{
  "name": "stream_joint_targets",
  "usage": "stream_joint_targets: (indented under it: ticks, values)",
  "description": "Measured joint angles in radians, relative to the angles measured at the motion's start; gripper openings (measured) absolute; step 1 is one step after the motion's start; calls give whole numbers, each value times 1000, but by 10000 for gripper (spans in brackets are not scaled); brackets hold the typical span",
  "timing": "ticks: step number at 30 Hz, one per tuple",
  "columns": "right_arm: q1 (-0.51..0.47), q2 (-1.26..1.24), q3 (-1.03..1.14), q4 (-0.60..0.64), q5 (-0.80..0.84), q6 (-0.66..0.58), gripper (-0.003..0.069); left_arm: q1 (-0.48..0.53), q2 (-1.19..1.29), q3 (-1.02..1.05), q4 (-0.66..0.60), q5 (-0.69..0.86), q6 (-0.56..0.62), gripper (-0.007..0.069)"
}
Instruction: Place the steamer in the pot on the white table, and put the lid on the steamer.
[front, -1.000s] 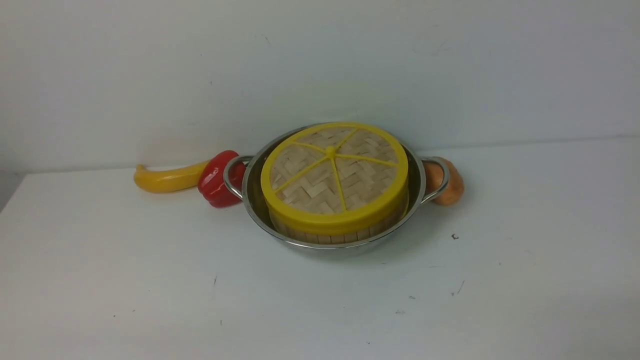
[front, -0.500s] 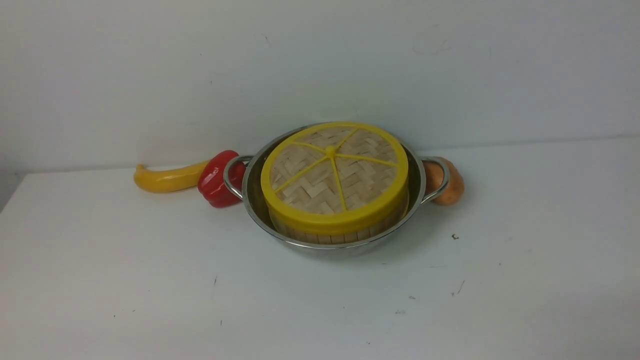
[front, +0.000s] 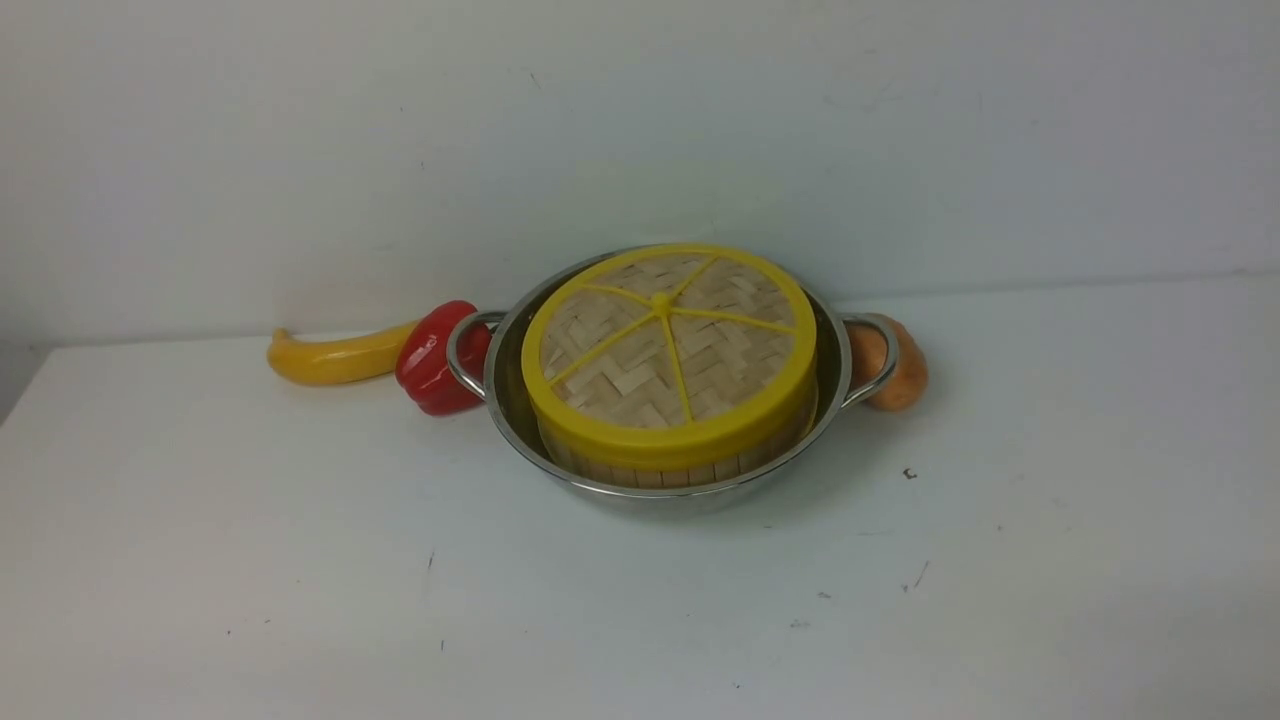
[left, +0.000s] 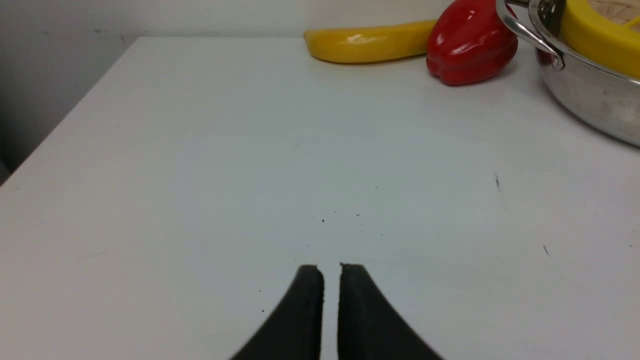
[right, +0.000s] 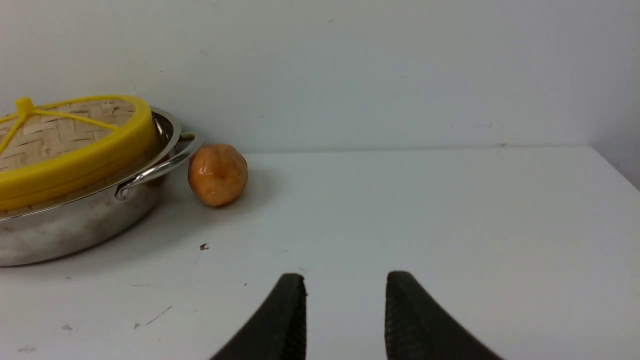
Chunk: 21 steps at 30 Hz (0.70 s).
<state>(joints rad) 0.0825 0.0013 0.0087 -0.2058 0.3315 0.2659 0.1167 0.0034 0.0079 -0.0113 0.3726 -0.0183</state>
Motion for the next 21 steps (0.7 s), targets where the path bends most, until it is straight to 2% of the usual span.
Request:
stream_joint_targets:
  ticks: [21]
  values:
    - [0, 0, 0, 2, 5, 6, 243, 0, 0, 0, 0, 0, 1, 84]
